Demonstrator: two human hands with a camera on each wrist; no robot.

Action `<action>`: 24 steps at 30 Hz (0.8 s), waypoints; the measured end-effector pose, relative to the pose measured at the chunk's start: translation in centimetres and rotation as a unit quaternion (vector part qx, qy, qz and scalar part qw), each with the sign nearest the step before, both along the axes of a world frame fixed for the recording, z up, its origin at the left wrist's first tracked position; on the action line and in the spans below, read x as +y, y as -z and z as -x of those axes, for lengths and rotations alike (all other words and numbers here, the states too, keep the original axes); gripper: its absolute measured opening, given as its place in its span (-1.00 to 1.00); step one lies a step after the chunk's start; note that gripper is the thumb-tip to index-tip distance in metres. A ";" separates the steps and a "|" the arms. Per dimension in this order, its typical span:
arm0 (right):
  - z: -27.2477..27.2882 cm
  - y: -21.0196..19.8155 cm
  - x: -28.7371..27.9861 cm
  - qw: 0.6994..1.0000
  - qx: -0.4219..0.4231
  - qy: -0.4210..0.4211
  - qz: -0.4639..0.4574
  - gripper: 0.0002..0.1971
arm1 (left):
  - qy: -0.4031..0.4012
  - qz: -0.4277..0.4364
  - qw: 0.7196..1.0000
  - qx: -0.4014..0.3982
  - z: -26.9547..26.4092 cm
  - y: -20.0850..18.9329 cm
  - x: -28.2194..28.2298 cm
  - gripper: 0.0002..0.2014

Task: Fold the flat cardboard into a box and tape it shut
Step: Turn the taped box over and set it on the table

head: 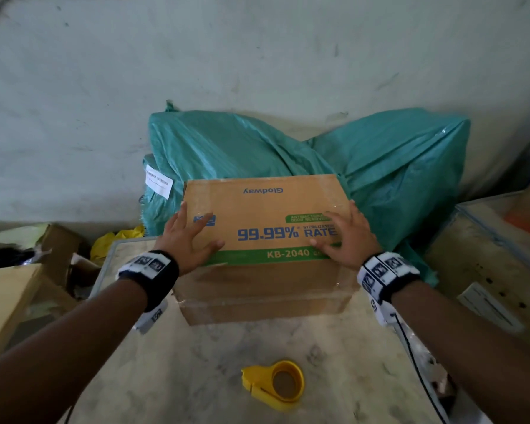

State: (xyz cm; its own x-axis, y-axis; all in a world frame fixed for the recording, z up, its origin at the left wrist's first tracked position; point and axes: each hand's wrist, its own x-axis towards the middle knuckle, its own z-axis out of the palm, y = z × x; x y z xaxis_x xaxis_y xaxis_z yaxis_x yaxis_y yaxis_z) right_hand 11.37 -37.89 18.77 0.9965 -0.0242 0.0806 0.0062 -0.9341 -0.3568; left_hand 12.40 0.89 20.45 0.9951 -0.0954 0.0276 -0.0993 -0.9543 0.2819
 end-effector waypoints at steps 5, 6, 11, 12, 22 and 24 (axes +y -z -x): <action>-2.6 -0.6 -0.3 0.986 0.159 0.045 0.007 0.22 | -0.060 -0.049 0.983 0.168 -2.6 0.1 -0.5 0.16; -2.8 -0.7 -0.4 0.984 0.174 0.048 0.003 0.25 | -0.062 -0.033 0.981 0.182 -2.8 0.3 -0.3 0.21; -2.7 -0.6 -0.4 0.987 0.149 0.056 -0.030 0.28 | -0.089 0.052 0.982 0.159 -2.7 0.9 0.3 0.26; -2.4 -0.6 -0.4 0.988 0.138 0.057 -0.036 0.28 | -0.101 0.075 0.980 0.153 -2.7 1.1 0.6 0.29; 0.1 -2.4 -1.0 0.993 0.021 0.067 -0.095 0.39 | -0.111 0.188 0.976 0.005 0.6 0.0 0.5 0.22; 0.3 -2.2 -0.9 0.994 0.009 0.048 -0.099 0.45 | -0.106 0.195 0.975 -0.030 0.9 0.0 0.4 0.24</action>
State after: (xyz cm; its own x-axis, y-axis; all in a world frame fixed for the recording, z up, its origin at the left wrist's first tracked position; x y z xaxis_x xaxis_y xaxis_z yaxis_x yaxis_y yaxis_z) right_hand 11.11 -38.80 20.99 0.9901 -0.1321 0.0470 -0.0871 -0.8419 -0.5326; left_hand 11.50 1.28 20.47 0.9866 0.1424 0.0796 0.0616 -0.7771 0.6264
